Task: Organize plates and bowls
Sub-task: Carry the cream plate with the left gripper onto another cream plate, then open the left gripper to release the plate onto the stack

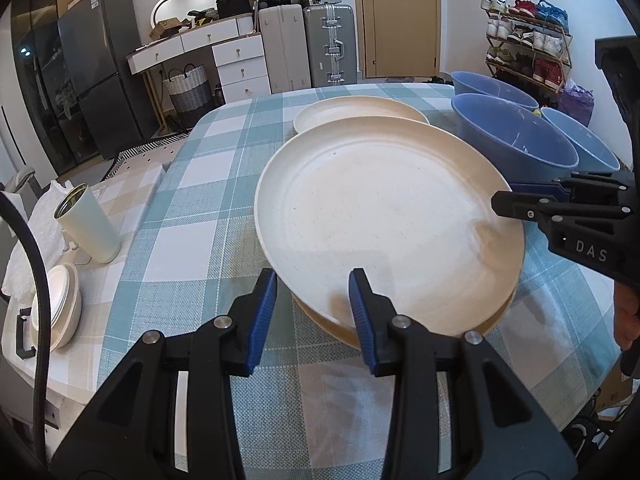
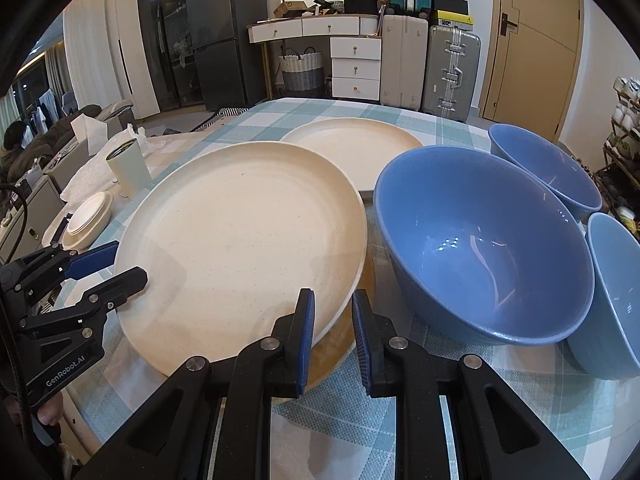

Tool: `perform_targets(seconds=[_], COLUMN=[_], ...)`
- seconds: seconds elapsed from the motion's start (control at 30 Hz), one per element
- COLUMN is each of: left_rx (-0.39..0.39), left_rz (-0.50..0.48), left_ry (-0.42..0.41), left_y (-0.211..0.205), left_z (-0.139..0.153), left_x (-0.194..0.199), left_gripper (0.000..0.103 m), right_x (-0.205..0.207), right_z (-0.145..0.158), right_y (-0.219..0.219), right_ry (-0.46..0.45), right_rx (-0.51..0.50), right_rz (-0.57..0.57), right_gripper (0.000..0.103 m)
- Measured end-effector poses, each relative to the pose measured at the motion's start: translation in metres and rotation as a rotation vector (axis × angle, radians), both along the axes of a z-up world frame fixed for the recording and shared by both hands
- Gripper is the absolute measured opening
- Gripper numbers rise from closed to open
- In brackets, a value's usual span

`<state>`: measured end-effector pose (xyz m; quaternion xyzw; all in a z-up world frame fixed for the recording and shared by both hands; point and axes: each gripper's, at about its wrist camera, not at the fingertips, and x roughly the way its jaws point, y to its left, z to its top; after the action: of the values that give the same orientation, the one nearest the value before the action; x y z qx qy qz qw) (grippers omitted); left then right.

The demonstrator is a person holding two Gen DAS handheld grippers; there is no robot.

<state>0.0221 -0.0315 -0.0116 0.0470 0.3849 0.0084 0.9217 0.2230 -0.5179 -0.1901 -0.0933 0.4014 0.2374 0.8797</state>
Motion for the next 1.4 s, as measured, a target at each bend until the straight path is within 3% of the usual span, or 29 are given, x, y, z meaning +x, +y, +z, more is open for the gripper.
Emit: perform_targets(seconds=[0.2,0.3,0.43,0.77,0.83,0.93,1.0,1.13,1.27,1.4], left_rx=[0.012,-0.017,0.105,0.026,0.017,0.007,-0.006,-0.036,-0.061,-0.068], left_rz=[-0.019,-0.112,-0.162,-0.145,-0.142,-0.129,-0.122,-0.109,-0.097,-0.088], left_ry=[0.013,0.004,-0.003,0.024,0.022,0.012,0.003,-0.026,-0.042,-0.05], left_y=[-0.007,-0.021,-0.05,-0.043,-0.041,-0.037,-0.035,-0.029,-0.024,-0.021], left_z=[-0.007,-0.006,-0.014,-0.023,-0.023,-0.02,-0.017,-0.009,0.0,0.006], left_x=[0.003,0.0,0.0,0.009,0.008,0.006,0.005,0.002,0.001,0.003], left_gripper=[0.033,0.033,0.033,0.034,0.037,0.047,0.053,0.074,0.076,0.078], right_x=[-0.002,-0.003,-0.003,0.0,0.0,0.0,-0.001,-0.006,-0.012,-0.017], right_z=[-0.001,-0.002,-0.008,-0.014,-0.014,-0.013,-0.009,0.0,0.011,0.022], right_y=[0.0,0.001,0.003,-0.009,-0.011,-0.014,-0.017,-0.019,-0.02,-0.02], right_ry=[-0.007,0.009,0.003,0.015,0.016,0.027,0.026,-0.003,-0.019,-0.026], right_rx=[-0.018,0.0,-0.03,-0.008,-0.004,0.017,0.035,0.051,0.075,0.09], right_rz=[-0.012,0.0,0.001,-0.021,-0.021,-0.013,-0.006,0.009,0.025,0.057], right_gripper=[0.02,0.021,0.021,0.021,0.022,0.03,0.045,0.053,0.072,0.083])
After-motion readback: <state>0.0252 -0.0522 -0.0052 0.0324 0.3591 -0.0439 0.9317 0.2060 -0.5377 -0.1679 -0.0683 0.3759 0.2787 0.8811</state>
